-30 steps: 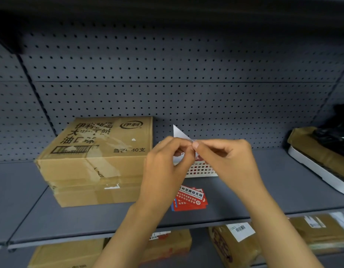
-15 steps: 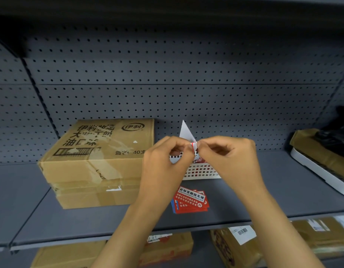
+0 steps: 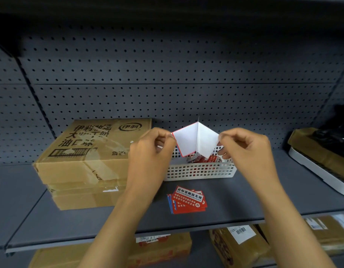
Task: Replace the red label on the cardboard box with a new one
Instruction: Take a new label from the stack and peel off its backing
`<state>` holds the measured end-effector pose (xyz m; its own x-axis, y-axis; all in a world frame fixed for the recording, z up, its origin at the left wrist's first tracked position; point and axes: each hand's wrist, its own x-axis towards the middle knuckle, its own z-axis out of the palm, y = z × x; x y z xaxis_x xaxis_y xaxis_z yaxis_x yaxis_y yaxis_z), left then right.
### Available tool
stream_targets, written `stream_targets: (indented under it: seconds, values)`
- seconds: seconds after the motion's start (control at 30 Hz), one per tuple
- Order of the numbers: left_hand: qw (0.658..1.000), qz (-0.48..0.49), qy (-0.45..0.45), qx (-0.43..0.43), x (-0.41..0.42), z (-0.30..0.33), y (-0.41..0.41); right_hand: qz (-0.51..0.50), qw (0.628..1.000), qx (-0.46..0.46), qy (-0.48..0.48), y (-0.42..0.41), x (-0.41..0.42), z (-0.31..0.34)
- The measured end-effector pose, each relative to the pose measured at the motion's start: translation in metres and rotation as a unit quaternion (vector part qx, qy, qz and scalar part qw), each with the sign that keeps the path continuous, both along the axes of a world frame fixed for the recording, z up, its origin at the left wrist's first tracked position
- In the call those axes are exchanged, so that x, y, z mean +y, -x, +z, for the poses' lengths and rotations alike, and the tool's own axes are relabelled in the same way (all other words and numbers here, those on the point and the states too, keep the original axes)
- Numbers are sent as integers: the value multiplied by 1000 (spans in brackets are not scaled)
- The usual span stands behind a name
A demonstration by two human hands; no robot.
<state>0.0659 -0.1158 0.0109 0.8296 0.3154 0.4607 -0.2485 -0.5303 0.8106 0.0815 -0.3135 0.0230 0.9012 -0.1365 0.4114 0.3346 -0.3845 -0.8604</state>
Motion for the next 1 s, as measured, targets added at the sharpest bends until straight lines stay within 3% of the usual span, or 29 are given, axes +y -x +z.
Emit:
stream_targets:
  seconds: [0.13,0.27,0.5,1.0]
  values:
    - [999,29,-25,0,7,4,-7,-25,1000,10,-12,-4,-12,-2]
    - [992,63,-108,-19,11,7,-18,-55,998,11,-34,-4,-30,-2]
    - [977,111,-180,1,10,4,-40,-90,987,-25,-131,0,-61,0]
    - [953,21,-294,77,-33,-62,-105,-84,988,-6,-130,-19,-75,-15]
